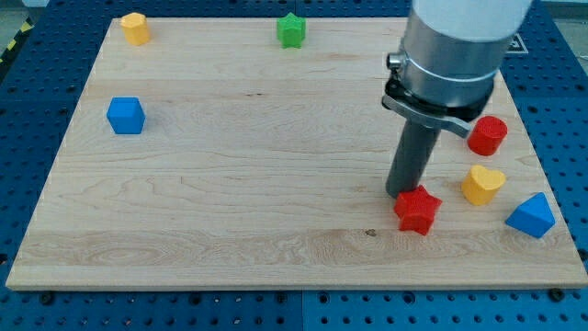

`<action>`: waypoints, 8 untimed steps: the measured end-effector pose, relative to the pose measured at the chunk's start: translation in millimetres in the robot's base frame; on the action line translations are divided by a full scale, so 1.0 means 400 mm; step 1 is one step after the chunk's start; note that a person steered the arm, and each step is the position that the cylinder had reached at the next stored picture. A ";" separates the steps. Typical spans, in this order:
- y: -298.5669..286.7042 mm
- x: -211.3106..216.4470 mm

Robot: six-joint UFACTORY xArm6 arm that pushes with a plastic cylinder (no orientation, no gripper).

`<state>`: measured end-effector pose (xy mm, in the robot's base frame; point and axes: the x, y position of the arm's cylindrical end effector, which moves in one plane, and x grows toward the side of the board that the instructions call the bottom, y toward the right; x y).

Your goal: Slide the red circle to the top left side of the red star

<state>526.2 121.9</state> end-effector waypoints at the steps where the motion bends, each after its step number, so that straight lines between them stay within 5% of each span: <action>1: 0.036 0.013; 4: 0.089 -0.128; 8: 0.387 -0.097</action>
<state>487.2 276.7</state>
